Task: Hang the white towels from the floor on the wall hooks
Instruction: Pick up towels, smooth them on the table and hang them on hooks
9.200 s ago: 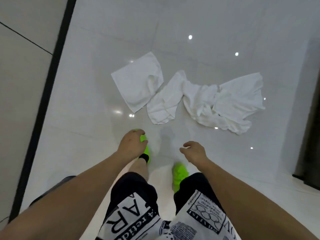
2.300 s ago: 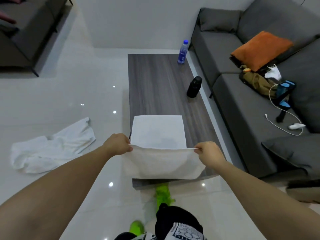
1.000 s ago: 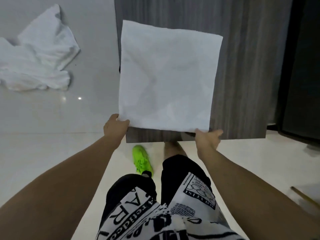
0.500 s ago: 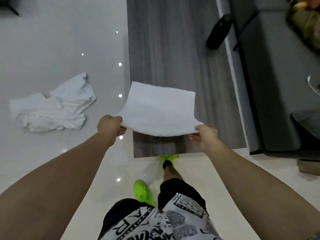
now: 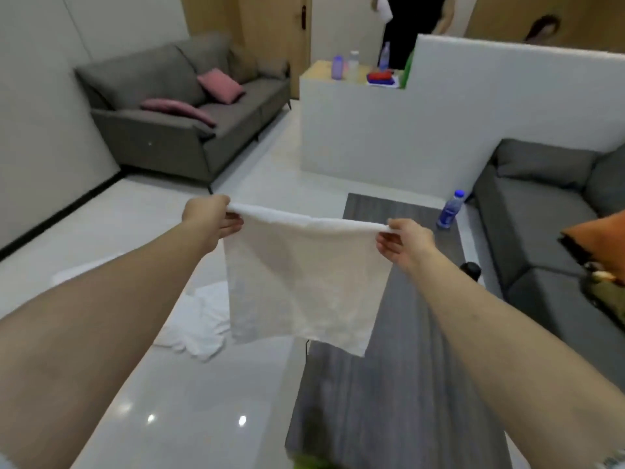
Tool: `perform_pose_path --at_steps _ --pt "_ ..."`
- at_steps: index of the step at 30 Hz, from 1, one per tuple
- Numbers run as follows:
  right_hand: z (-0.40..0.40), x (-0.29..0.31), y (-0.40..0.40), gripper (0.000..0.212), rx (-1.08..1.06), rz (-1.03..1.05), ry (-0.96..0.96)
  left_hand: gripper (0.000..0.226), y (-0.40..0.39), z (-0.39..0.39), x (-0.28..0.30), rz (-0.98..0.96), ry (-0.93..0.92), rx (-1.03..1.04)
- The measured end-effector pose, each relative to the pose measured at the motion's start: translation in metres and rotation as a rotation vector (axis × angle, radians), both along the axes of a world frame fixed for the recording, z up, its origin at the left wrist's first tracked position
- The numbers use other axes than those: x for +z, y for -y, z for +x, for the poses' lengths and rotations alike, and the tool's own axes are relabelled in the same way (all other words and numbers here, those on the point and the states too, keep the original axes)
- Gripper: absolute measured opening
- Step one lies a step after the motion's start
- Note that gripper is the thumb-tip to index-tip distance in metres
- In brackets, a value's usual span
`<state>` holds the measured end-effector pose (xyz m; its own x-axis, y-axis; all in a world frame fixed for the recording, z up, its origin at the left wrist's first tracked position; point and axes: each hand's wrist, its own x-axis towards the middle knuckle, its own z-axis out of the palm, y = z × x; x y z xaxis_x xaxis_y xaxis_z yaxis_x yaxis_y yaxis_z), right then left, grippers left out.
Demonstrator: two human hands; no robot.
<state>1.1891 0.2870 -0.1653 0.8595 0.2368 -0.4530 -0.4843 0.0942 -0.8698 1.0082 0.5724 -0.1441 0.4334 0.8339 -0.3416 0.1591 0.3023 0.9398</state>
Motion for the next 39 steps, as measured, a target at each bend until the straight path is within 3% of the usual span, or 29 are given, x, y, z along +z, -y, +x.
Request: perform_pose_path --at_steps 7,11,16,19,22,26,30,34,39 --pt "-0.007 0.064 -0.127 0.035 0.136 0.066 0.149 0.023 -0.052 -0.079 0.067 0.081 0.075 0.353" --pt "-0.046 0.086 -0.198 0.025 0.428 0.056 0.275 0.033 -0.071 -0.152 0.084 0.132 0.047 0.501" --pt "-0.136 0.102 -0.273 0.039 0.75 -0.003 0.526 0.033 -0.079 -0.265 0.098 0.248 -0.012 0.732" --pt "-0.206 0.113 -0.306 0.04 0.919 -0.063 0.761 0.031 -0.071 -0.343 0.113 0.34 -0.166 0.844" --pt "-0.292 0.128 -0.337 0.015 1.035 -0.068 1.0 0.017 -0.061 -0.423 0.127 0.466 -0.334 0.999" --pt "-0.423 0.142 -0.376 0.022 1.175 -0.018 1.129 0.024 -0.053 -0.547 0.135 0.548 -0.625 1.18" --pt "-0.56 0.158 -0.41 0.026 1.26 -0.025 1.276 0.018 -0.04 -0.683 0.15 0.595 -0.92 1.222" --pt "-0.694 0.172 -0.425 0.021 1.304 0.004 1.518 0.014 -0.008 -0.807 0.162 0.708 -1.104 1.162" --pt "-0.851 0.188 -0.428 0.021 1.478 0.266 1.567 0.02 0.054 -0.926 0.176 0.631 -1.149 1.211"
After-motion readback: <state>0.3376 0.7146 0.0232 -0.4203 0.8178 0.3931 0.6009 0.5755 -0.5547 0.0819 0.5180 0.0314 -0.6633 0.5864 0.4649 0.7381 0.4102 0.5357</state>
